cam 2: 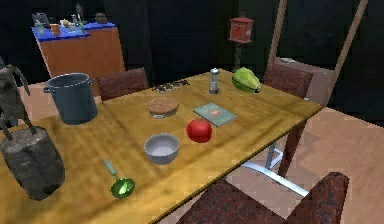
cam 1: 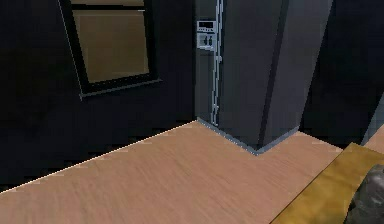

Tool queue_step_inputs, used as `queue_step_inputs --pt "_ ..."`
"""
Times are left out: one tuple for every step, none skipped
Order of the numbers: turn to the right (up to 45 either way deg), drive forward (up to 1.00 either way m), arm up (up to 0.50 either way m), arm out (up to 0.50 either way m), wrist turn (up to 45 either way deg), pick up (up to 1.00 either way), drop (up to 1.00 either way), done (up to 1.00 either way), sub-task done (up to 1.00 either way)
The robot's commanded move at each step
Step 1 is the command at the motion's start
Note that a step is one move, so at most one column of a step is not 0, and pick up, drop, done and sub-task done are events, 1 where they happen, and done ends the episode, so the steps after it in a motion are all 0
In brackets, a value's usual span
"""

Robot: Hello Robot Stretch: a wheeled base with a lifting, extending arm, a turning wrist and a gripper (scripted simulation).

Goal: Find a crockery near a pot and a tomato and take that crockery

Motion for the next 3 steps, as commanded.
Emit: queue_step_inputs --pt "0.0 0.00 0.50 0.00 0.0 0.00 0.00 0.00 0.00" --pt "0.0 0.00 0.38 0.00 0.0 0.00 0.00 0.00 0.00" --pt "0.0 0.00 0.00 0.36 0.0 0.00 0.00 0.00 0.00"
